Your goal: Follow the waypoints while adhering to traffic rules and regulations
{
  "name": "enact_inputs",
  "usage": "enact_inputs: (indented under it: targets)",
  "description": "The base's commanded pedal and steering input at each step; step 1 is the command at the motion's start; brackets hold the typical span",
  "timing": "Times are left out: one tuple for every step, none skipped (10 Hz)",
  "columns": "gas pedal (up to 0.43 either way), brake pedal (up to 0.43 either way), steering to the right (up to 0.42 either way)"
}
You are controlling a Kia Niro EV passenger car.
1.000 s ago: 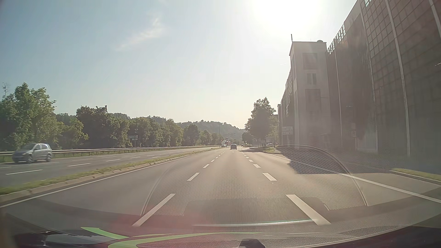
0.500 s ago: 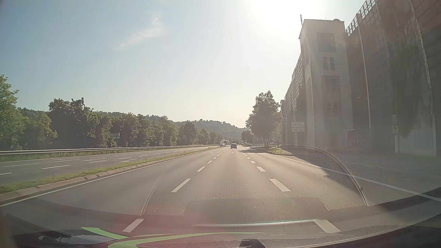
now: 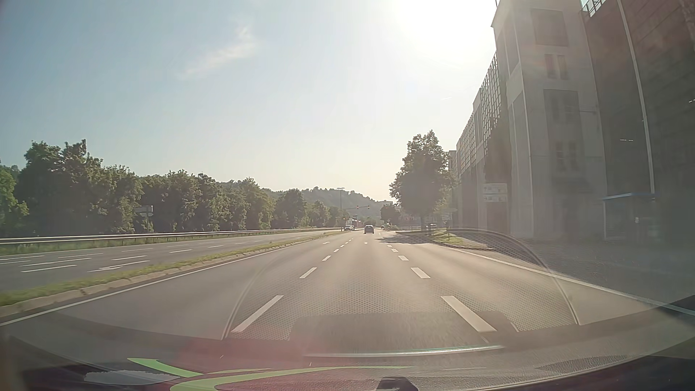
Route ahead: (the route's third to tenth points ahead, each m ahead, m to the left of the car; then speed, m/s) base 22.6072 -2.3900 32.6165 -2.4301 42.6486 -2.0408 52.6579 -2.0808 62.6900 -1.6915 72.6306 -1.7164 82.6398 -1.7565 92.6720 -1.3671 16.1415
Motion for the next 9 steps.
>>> enact_inputs:
  targets:
    - [0.0,0.177,0.001]
    - [0.0,0.177,0.001]
    - [0.0,0.177,0.001]
    - [0.0,0.177,0.001]
    - [0.0,0.177,0.001]
    - [0.0,0.177,0.001]
    - [0.0,0.177,0.001]
    - [0.0,0.177,0.001]
    - [0.0,0.171,0.001]
